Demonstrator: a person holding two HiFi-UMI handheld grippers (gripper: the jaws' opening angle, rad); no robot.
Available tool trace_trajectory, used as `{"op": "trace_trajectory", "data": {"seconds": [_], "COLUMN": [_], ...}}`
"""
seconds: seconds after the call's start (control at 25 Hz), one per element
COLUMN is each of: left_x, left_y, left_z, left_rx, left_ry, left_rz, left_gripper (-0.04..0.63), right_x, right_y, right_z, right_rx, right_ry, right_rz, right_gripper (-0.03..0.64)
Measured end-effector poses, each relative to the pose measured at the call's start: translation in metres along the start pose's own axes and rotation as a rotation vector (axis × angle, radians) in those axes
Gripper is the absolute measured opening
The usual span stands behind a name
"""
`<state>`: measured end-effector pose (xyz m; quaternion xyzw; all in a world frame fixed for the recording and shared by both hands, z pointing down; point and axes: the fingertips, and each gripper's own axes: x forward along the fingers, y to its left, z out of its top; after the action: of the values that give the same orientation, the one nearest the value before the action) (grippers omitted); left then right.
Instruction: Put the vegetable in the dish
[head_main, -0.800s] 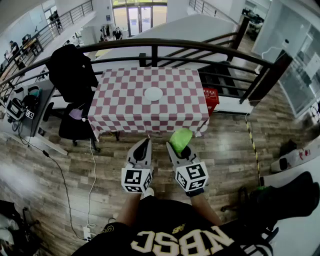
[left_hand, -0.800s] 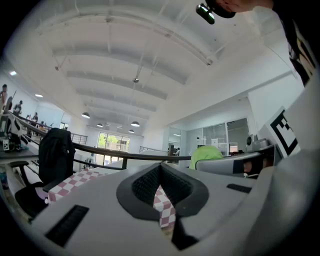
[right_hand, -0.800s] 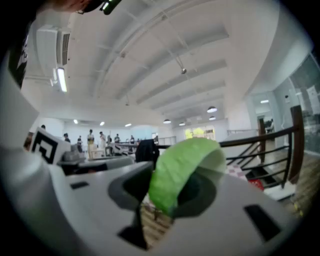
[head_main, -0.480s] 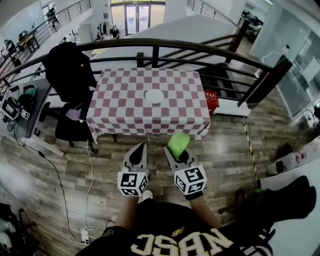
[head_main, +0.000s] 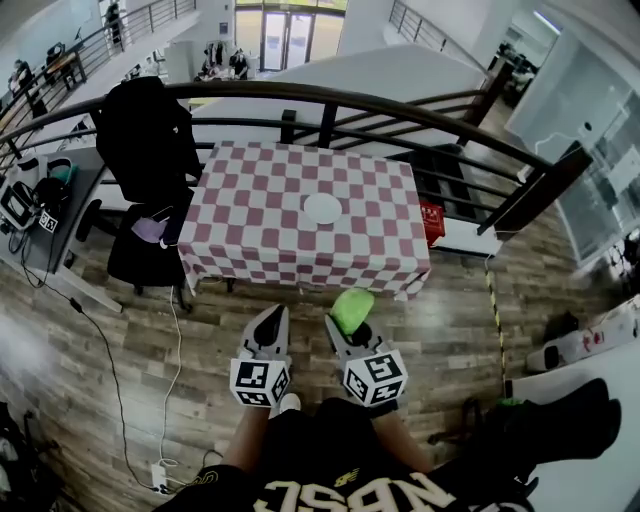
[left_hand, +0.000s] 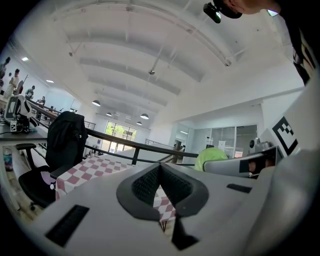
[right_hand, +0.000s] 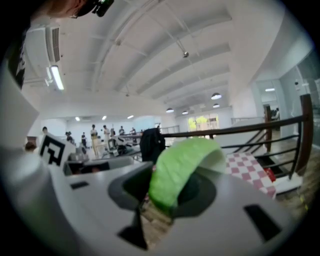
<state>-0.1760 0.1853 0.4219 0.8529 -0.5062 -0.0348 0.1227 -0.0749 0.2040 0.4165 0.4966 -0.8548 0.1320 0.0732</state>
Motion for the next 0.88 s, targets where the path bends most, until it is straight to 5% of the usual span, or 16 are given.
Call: {"op": "trace_trajectory", "data": {"seconds": [0.52, 0.88], "left_x": [0.104, 0.243], "left_y": [0.009, 0.020], "left_z": [-0.015, 0.029], "left_rx": [-0.005, 0.090], "left_ry": [0.051, -0.005], "left_rz": [-0.036, -0.012], "left_gripper": [0.020, 0.020], "right_x": [0.060, 0.148], "right_y": [-0.082, -0.193], "right_z": [0.010, 0.094], "right_rx": [0.039, 0.034], "right_ry": [0.016, -0.127], "right_rz": [-0.013, 0.053], "right_gripper": [0.132, 0.132]}}
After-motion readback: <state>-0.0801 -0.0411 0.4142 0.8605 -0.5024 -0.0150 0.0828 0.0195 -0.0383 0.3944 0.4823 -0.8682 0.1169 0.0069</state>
